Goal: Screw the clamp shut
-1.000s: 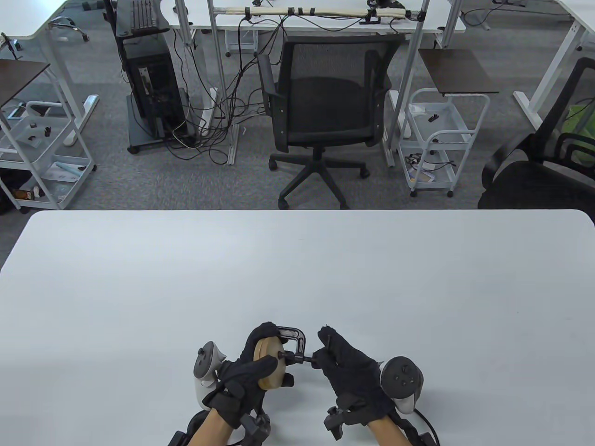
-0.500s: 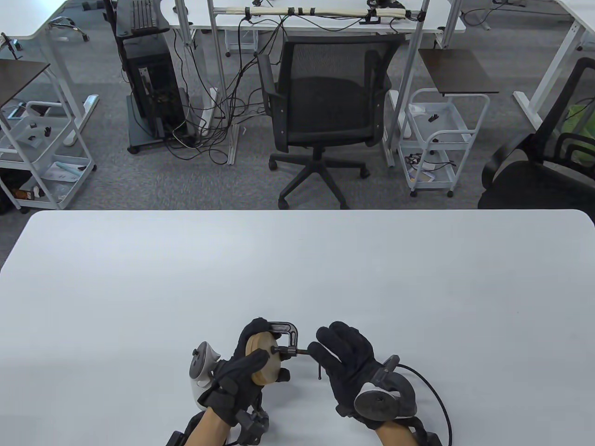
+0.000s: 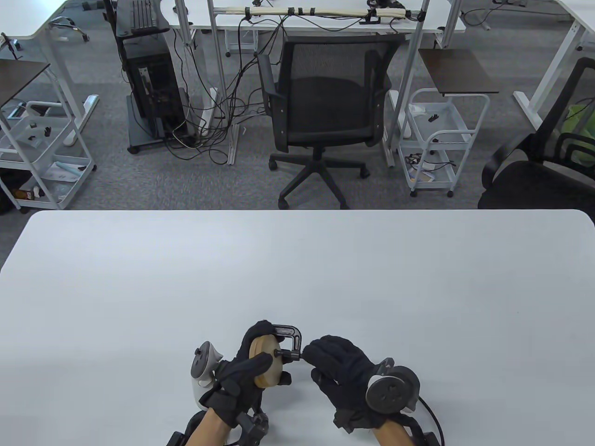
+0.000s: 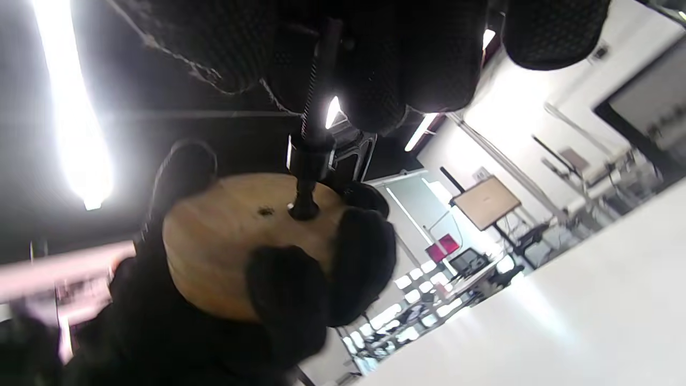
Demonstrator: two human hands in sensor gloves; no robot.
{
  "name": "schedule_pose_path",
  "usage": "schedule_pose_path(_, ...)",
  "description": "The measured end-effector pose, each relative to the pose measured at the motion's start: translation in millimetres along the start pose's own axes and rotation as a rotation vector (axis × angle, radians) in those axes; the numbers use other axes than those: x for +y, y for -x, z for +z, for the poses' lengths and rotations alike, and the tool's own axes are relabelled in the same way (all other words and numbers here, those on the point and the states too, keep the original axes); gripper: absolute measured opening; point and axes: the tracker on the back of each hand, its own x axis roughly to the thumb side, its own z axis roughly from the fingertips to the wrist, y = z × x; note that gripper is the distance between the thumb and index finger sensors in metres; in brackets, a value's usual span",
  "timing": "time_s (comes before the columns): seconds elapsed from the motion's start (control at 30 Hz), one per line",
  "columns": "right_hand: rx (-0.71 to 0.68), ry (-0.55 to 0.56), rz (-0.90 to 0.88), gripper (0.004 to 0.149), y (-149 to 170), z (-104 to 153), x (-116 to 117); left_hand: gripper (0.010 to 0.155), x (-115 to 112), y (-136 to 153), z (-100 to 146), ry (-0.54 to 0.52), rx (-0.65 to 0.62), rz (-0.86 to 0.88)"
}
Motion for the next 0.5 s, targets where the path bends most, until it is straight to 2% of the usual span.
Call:
schedule_pose_path(0.13,0.119,0.053,-0.174,0.054,11.1,0.3,-1.4,0.094,-2.4,1.2,-1.2,0.025,0.01,-0.022)
schedule_pose_path(0.27,0.22,0.075,-0.299,0.062,19.0,1.8,0.0,0.094,-3.2,1.8,-2.0,0.034,0.012,-0.037)
schedule_pose_path(0.5,0.219,0.066,-0.255,0.066,19.5,2.7,0.6,0.094,-1.1,2.3,-1.4,0.01,0.01,-0.029)
